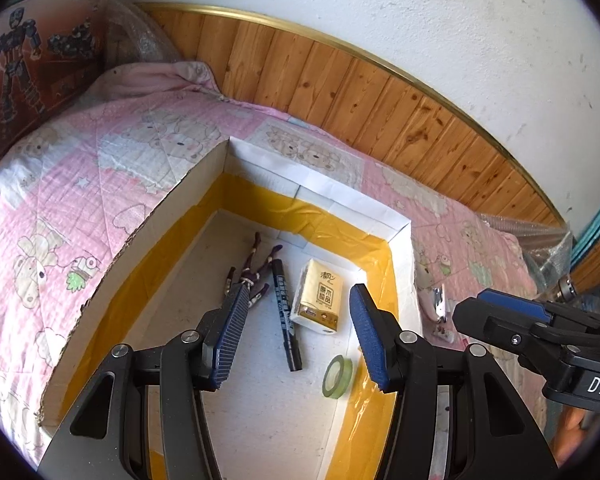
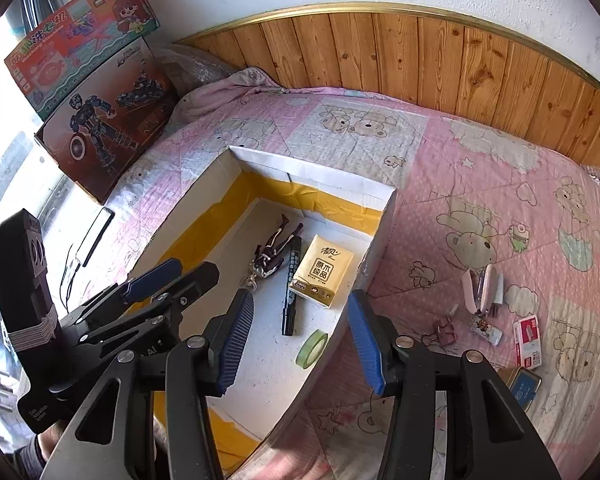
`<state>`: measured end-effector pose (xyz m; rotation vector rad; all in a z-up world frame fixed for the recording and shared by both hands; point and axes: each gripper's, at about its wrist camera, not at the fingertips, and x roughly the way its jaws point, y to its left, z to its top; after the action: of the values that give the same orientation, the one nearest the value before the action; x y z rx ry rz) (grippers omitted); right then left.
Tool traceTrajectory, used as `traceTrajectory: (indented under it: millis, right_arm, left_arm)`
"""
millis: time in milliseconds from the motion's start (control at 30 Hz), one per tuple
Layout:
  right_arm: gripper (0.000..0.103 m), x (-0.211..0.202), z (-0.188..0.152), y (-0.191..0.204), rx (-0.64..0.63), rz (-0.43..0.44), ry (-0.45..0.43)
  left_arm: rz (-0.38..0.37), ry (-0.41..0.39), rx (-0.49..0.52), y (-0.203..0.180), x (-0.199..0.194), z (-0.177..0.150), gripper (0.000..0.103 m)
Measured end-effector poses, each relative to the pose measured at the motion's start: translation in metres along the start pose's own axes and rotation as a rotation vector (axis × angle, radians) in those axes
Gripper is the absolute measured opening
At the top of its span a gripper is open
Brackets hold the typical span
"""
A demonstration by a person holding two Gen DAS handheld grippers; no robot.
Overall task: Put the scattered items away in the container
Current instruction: 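Lift both open grippers out of the box, then reach the left gripper toward the pink binder clip while the right gripper reaches the gold tin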
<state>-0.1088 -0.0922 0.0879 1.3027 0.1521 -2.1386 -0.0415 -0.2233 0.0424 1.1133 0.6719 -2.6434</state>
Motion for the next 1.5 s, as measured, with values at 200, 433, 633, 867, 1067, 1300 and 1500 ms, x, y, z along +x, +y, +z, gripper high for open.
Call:
traceTrajectory:
  millis: [200,433,633,867,1067,1300,1500]
  right_arm:
    - [0.050,-0.018,-0.009,0.010,-0.012,0.021,-0.031]
    - [0.050,-0.035,-0.024,0.014,-0.010,0.054,-0.070]
    - [0.048,-0.044,-0.040,0.008,0.008,0.085,-0.097]
    - [0.038,-0.061,-0.066,-0.012,0.048,0.112,-0.155]
    - [0.037,-0.070,-0.093,-0.045,0.124,0.124,-0.177]
    - [0.037,-0.074,-0.131,-0.088,0.219,0.125,-0.176]
    - [0.037,-0.069,-0.165,-0.125,0.300,0.112,-0.158]
  left_arm:
    - [0.001,-0.030,0.016,-0.003,-0.011,-0.008,0.056]
    - [-0.012,-0.046,0.015,0.002,-0.022,-0.024,0.056]
    - [-0.017,-0.056,0.029,-0.001,-0.029,-0.038,0.056]
    - [-0.045,-0.085,0.039,-0.002,-0.043,-0.054,0.056]
    - [-0.088,-0.114,0.075,-0.015,-0.056,-0.071,0.056]
    - [-0.160,-0.134,0.149,-0.039,-0.073,-0.092,0.056]
    - [-0.225,-0.107,0.235,-0.071,-0.079,-0.112,0.056]
